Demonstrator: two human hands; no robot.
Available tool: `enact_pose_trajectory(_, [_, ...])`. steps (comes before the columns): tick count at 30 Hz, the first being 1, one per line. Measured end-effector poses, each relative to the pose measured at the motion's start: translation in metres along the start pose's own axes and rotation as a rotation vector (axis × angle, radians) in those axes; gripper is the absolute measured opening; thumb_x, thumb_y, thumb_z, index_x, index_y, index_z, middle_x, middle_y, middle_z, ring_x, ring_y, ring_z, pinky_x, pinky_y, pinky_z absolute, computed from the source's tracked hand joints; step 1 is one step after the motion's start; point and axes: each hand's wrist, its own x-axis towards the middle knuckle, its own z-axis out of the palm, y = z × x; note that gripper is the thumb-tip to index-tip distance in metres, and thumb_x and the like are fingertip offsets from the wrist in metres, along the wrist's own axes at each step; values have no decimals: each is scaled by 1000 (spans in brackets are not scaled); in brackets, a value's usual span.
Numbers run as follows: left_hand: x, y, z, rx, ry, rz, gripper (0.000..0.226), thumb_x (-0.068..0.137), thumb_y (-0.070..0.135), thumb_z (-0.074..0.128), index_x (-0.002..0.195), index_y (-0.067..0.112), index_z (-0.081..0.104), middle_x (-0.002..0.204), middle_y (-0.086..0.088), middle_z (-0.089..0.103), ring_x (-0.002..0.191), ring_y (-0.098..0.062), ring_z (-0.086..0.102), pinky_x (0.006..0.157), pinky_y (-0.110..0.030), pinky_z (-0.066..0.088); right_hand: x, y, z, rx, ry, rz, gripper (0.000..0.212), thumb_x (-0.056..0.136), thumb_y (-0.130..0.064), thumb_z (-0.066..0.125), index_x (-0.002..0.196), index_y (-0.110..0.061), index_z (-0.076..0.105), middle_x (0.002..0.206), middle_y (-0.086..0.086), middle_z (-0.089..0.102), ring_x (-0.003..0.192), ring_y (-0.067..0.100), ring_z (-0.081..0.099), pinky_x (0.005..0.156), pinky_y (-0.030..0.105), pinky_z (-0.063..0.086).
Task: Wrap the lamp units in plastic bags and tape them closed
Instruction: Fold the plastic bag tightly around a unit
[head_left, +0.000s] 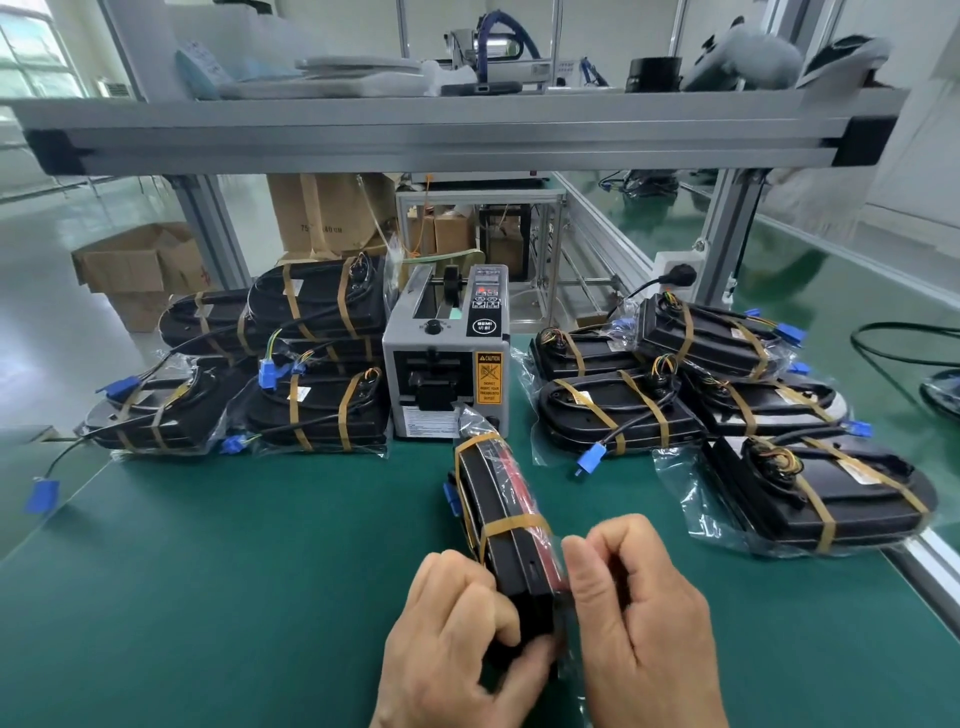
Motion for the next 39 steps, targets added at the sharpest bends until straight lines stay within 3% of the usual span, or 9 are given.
enact_pose_trajectory(5, [-1,4,7,15,61,-75,38,89,26,62,57,13,46,72,7,45,55,-16,43,45,-26,37,-8,0,1,24,-37,-25,31,62,-57,69,77,-34,54,50,-12,44,44,0,41,48,5,33])
enact_pose_trajectory(8, [7,3,-8,-185,-33,-87,37,84,29,76,61,19,49,72,10,47,60,-14,48,55,-23,37,-6,2,-3,52,-19,-16,27,62,-55,69,72,-34,55,47,-14,41,42,-2,38,46,6,33])
enact_pose_trajectory(10, [28,-7,-22,-264,-62,-146,35,88,37,70,64,25,48,69,11,47,63,-9,49,61,-19,37,-5,2,-5,85,-23,1,27,62,-54,69,70,-32,55,46,-16,40,42,-2,37,46,6,34])
enact_pose_trajectory(13, [77,-35,-21,-195,46,-557,34,86,46,59,68,17,57,61,4,51,58,-4,44,60,-15,39,-5,0,-6,144,-48,46,25,64,-39,77,67,-28,55,47,-13,38,43,0,35,47,9,33])
enact_pose_trajectory(17, [135,-89,0,-360,124,-1106,20,95,24,64,81,11,69,65,3,59,54,-10,46,54,-22,44,-2,-6,-6,206,-97,74,26,66,-39,73,60,-25,52,47,-10,36,43,0,33,46,9,32])
enact_pose_trajectory(24, [160,-128,25,-494,140,-1487,19,93,24,69,76,15,66,51,8,61,39,0,48,37,-14,40,3,-6,-7,222,-162,75,25,69,-25,70,59,-22,47,46,-6,33,42,2,30,46,7,28])
enact_pose_trajectory(31, [168,-121,38,-551,348,-1538,13,88,13,72,78,11,64,61,1,64,40,-3,53,35,-14,39,1,-6,-7,235,-155,79,28,70,-44,67,62,-24,49,48,-4,36,44,2,32,47,10,31])
enact_pose_trajectory(35, [168,-107,40,-567,474,-1481,19,86,6,66,71,10,56,52,1,56,33,-4,44,36,-13,36,0,-7,-10,237,-175,95,28,76,-29,74,63,-23,50,49,-4,36,45,3,34,48,9,32])
enact_pose_trajectory(39, [153,-79,18,-646,311,-1317,20,88,10,65,71,15,56,53,5,51,42,-4,44,42,-17,40,-1,-5,-18,240,-227,136,32,81,-17,78,64,-25,53,50,-5,39,47,3,37,50,10,35])
